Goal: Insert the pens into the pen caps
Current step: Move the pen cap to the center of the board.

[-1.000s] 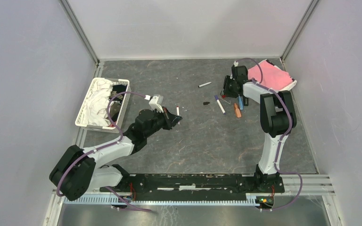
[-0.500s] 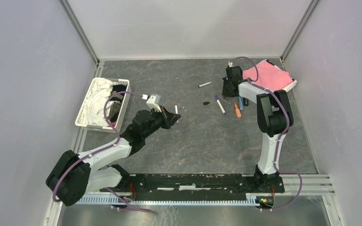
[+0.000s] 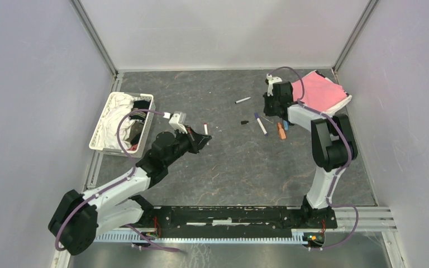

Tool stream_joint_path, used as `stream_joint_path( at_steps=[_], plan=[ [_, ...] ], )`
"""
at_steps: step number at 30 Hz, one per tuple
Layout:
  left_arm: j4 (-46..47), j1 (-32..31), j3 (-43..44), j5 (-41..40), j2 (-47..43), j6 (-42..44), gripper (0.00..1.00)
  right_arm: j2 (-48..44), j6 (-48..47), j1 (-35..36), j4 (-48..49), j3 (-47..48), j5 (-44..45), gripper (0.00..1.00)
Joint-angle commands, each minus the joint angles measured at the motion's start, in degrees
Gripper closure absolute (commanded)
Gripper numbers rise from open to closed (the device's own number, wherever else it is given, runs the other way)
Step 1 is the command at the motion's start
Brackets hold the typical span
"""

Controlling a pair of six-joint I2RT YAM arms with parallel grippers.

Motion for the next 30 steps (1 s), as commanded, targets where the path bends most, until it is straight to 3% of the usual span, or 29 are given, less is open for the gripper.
stream_joint_path(
  at_steps=[1,5,11,18,26,30],
  plan=[
    [-2.4,0.0,0.2,-2.6,-4.5,4.4,0.98,-10.8,-9.9,0.9,10.5,-5.4,-16.7,0.92],
    [-6.2,0.0,-0.1,-4.0,-8.6,5.7,0.98,-14.7,-23.0,2.8,10.3,-11.1,-36.3,0.93],
    [-13.3,0.0,-0.9,-7.8,-15.9,6.1,0.98,-14.0,-37.6,9.2,2.5,-13.0,-46.0,0.93],
    [-19.5,0.0,-1.9,-11.0,-23.4,5.2,0.98,-9.2,-35.6,17.4,-1.6,-11.6,-38.3,0.86],
    [-22.8,0.0,-1.9,-12.5,-27.2,4.9,0.98,-6.3,-44.4,28.2,-7.2,-9.0,-28.6,0.79],
    [-23.6,0.0,-2.0,-13.1,-28.5,4.9,0.98,-7.2,-50.6,32.4,-8.1,-8.6,-21.9,0.68]
  ],
)
